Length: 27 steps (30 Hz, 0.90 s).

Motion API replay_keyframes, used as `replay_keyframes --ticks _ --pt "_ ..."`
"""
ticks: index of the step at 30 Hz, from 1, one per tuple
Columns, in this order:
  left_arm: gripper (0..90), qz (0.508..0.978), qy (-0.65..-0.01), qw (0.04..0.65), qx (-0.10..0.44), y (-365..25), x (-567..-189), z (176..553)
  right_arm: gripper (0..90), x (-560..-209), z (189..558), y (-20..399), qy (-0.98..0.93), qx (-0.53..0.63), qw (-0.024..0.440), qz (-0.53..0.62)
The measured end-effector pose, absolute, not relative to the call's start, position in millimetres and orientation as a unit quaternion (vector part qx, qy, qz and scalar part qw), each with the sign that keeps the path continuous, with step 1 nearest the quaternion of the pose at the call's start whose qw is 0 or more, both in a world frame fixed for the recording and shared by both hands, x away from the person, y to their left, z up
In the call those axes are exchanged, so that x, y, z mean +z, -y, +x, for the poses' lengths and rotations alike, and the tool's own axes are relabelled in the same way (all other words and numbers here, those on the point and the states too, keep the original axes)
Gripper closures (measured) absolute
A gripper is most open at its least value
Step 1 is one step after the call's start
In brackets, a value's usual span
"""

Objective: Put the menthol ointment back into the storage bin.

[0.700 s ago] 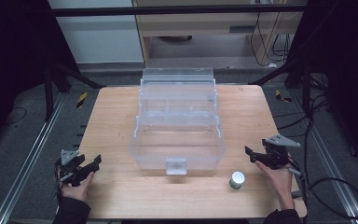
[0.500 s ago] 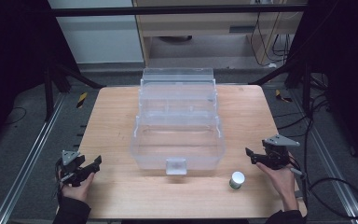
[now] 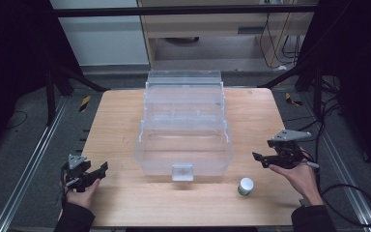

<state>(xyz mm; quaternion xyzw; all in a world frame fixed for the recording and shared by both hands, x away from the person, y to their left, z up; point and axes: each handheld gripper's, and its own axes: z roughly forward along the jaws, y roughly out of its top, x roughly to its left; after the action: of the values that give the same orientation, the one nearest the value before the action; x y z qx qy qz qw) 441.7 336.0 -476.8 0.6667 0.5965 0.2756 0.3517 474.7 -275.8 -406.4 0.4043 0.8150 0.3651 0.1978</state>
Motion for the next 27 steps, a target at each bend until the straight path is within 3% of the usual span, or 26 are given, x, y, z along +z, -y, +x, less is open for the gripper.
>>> replay_keyframes --ticks 11,27 --pt "31.9 0.684 -0.584 0.346 0.267 -331.5 -478.1 443.6 22.2 -379.4 481.6 252.8 -0.893 0.299 0.143 0.304" --pt "32.5 0.696 -0.573 0.342 0.263 -329.1 -479.6 444.5 21.8 -366.6 473.8 237.7 -0.949 0.233 0.089 0.193"
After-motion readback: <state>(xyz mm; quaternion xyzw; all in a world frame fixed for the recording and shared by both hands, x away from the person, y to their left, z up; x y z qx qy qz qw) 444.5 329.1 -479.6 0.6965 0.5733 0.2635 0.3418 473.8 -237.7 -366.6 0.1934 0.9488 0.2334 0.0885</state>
